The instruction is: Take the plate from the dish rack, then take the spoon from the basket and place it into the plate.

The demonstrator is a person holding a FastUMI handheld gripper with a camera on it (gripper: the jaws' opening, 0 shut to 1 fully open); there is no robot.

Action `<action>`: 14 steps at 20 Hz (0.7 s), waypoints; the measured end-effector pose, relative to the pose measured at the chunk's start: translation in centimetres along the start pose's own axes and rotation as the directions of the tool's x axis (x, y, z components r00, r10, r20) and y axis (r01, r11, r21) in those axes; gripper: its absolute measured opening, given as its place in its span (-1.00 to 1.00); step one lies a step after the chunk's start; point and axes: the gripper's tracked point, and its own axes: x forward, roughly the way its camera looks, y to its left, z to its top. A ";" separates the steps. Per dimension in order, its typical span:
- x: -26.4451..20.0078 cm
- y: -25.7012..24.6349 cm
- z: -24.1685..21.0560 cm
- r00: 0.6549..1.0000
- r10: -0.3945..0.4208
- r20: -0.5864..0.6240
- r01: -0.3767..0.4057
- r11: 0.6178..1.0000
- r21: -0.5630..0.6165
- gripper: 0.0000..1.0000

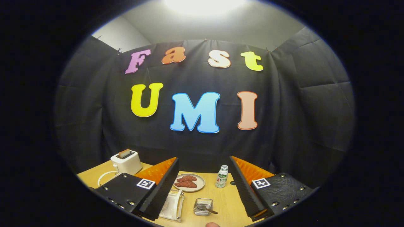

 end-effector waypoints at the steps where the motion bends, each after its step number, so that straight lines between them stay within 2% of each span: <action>1: 0.3 0.9 0.0 1.000 0.005 -0.021 -0.005 1.000 0.005 0.92; 8: 2.8 6.2 -3.0 0.976 0.022 -0.217 -0.027 0.999 -0.021 0.92; 14: 4.4 10.8 -7.3 0.905 0.072 -0.420 -0.078 0.997 0.003 0.92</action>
